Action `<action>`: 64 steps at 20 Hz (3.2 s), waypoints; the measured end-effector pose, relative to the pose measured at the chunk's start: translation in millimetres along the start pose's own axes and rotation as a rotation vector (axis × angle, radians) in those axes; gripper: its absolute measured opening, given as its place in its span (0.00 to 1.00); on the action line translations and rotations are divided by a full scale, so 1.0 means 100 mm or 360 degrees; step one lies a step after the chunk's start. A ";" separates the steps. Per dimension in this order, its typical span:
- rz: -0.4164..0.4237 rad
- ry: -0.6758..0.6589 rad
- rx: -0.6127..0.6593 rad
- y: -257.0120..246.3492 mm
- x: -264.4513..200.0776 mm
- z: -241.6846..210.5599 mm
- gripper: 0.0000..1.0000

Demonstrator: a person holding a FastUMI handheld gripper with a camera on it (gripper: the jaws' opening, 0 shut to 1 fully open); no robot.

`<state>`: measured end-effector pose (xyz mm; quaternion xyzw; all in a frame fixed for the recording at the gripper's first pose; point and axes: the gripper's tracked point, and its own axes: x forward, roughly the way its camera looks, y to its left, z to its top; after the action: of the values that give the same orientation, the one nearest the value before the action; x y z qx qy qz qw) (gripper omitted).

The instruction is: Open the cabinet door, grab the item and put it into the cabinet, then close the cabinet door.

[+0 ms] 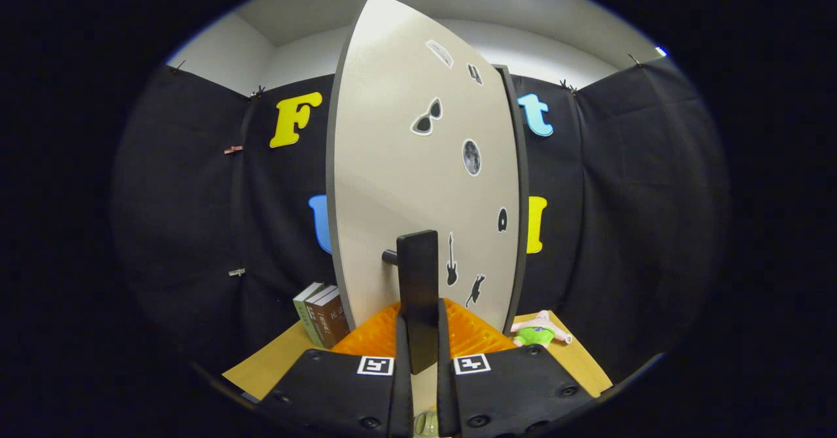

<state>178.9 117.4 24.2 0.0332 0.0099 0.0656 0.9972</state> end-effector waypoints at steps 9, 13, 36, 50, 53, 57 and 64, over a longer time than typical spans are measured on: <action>-0.0211 -0.0010 -0.0031 -0.33 -0.06 0.02 0.17; -0.0276 -0.0028 -0.0071 -0.45 -0.09 0.04 0.17; -0.0582 -0.0161 -0.0032 -0.81 -0.31 0.17 0.99; -0.0088 0.0561 0.0070 0.05 -0.60 -0.87 0.99; -0.0108 0.0745 0.0062 0.03 -0.68 -1.17 0.99; -0.0131 0.0935 0.0089 0.05 -0.78 -1.45 0.99; -0.0165 0.1151 0.0064 -0.01 -0.88 -1.78 0.84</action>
<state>87.5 116.7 -151.8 0.0270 0.3649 0.0223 0.9304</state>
